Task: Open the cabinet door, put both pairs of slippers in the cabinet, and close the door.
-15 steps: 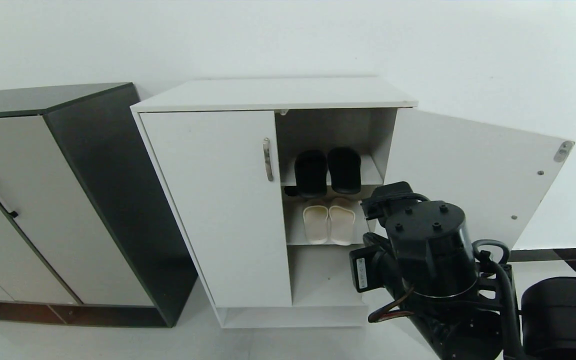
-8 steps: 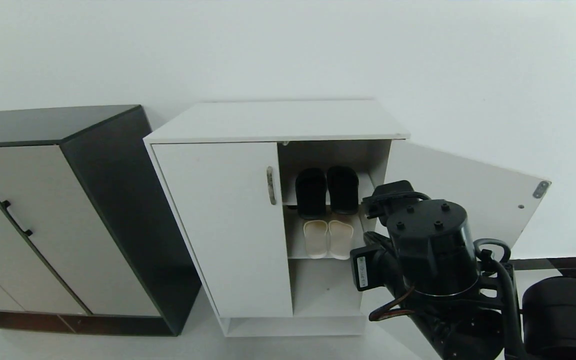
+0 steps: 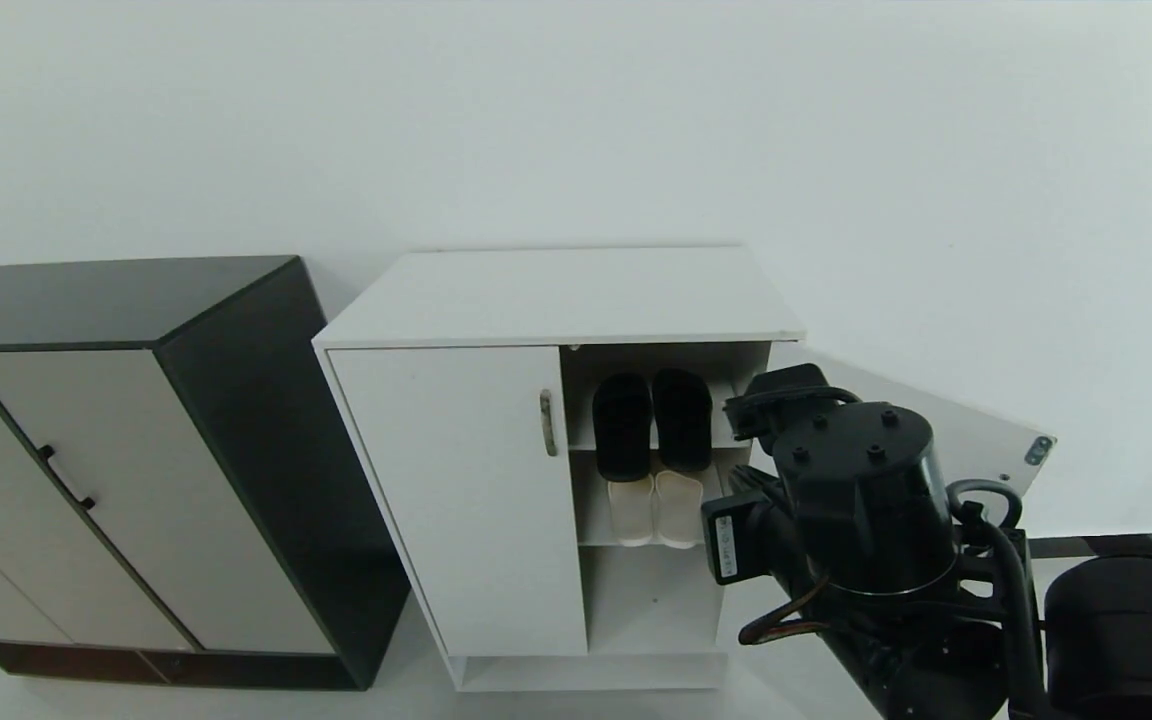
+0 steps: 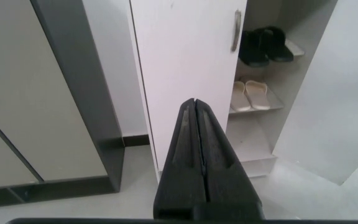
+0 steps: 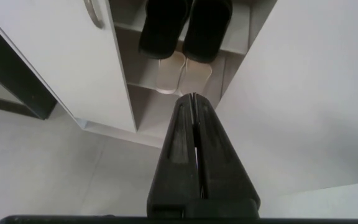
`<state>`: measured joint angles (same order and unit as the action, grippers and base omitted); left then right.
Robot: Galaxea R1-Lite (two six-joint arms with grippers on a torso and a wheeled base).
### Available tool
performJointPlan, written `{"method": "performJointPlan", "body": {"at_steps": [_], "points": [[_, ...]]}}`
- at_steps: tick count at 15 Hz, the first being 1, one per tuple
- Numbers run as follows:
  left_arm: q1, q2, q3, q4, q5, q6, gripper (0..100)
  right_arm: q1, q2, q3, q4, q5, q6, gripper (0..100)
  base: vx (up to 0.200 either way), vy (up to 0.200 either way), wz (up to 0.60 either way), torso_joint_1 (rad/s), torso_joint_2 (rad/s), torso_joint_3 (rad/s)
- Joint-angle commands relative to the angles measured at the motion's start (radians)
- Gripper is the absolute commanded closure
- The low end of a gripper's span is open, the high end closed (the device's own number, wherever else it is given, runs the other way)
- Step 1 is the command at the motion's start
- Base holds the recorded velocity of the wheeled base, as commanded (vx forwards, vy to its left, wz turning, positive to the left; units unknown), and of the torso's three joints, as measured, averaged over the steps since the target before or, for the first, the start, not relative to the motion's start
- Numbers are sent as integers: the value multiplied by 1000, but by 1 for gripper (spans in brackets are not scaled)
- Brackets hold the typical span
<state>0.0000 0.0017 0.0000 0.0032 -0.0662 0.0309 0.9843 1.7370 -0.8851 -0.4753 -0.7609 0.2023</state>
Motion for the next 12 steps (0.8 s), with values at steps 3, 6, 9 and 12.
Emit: {"method": "performJointPlan", "body": {"at_steps": [3, 6, 9, 12], "points": [[0, 0, 0, 0, 0, 0, 100, -4, 3, 0, 0, 0, 0, 100, 0, 0, 0, 233, -536, -310], [0, 0, 0, 0, 0, 0, 100, -4, 3, 2, 0, 0, 0, 100, 0, 0, 0, 240, -557, -312], [0, 0, 0, 0, 0, 0, 100, -7, -2, 0, -9, 0, -6, 100, 0, 0, 0, 259, -590, -331], [0, 0, 0, 0, 0, 0, 100, -13, -5, 11, -11, 0, -27, 100, 0, 0, 0, 157, -388, -194]]}}
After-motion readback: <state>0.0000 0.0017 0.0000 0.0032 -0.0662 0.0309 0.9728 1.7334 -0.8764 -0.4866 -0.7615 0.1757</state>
